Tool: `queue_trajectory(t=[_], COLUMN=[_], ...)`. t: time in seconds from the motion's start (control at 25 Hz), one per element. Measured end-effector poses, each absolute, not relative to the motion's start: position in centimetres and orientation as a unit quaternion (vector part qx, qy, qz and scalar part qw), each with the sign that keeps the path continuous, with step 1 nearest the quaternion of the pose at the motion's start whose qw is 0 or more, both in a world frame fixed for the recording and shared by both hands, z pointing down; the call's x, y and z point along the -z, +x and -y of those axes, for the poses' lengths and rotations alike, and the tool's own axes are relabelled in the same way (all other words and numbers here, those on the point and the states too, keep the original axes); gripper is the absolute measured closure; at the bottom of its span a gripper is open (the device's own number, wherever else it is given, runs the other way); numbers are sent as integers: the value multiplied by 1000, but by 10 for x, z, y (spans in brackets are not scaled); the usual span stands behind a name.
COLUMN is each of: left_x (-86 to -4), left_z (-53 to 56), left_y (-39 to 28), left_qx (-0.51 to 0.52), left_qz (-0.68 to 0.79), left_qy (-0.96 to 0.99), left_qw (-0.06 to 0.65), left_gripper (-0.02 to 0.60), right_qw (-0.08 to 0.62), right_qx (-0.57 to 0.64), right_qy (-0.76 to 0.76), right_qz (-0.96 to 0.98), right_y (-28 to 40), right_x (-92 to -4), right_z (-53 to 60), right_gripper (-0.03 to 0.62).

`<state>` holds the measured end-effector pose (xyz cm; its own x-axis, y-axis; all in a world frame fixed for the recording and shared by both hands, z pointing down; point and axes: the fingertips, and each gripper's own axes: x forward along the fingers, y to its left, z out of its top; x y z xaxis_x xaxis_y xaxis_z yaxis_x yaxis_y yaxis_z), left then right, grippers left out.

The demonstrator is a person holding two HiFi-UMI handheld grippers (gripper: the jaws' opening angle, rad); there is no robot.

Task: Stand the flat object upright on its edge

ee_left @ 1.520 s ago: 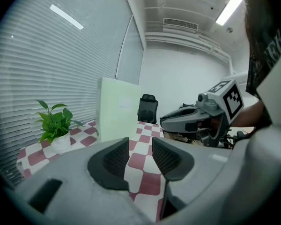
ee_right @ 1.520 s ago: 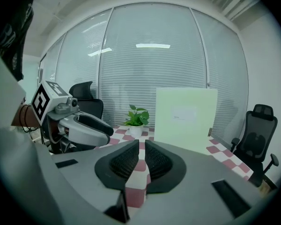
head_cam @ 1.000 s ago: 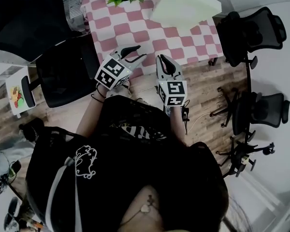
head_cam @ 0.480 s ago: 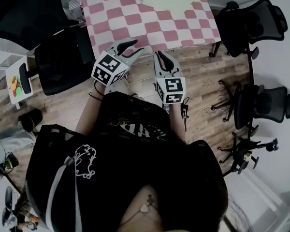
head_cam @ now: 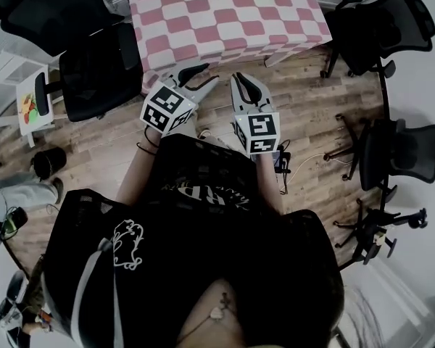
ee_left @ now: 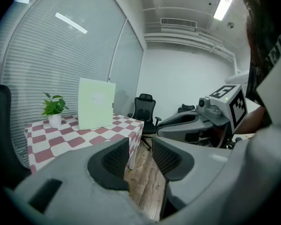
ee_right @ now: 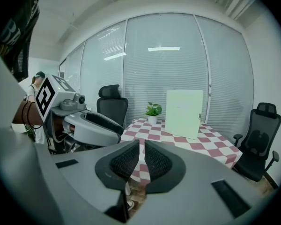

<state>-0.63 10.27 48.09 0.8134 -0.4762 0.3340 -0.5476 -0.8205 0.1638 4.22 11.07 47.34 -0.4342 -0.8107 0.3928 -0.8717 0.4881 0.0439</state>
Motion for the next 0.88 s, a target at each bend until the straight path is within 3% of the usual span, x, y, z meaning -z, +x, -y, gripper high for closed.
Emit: queue_trajectory(t=[0.88], left_x=[-482], left_z=[-178], left_y=[-32], left_qx=[-145], left_qz=[303], left_qy=[935], left_qw=[115], left_gripper=[419], right_qw=[178], right_qx=[-66], right_qy=[462], right_qz=[867], right_y=[12], right_x=[-473], right_z=[-171], right_gripper=[562])
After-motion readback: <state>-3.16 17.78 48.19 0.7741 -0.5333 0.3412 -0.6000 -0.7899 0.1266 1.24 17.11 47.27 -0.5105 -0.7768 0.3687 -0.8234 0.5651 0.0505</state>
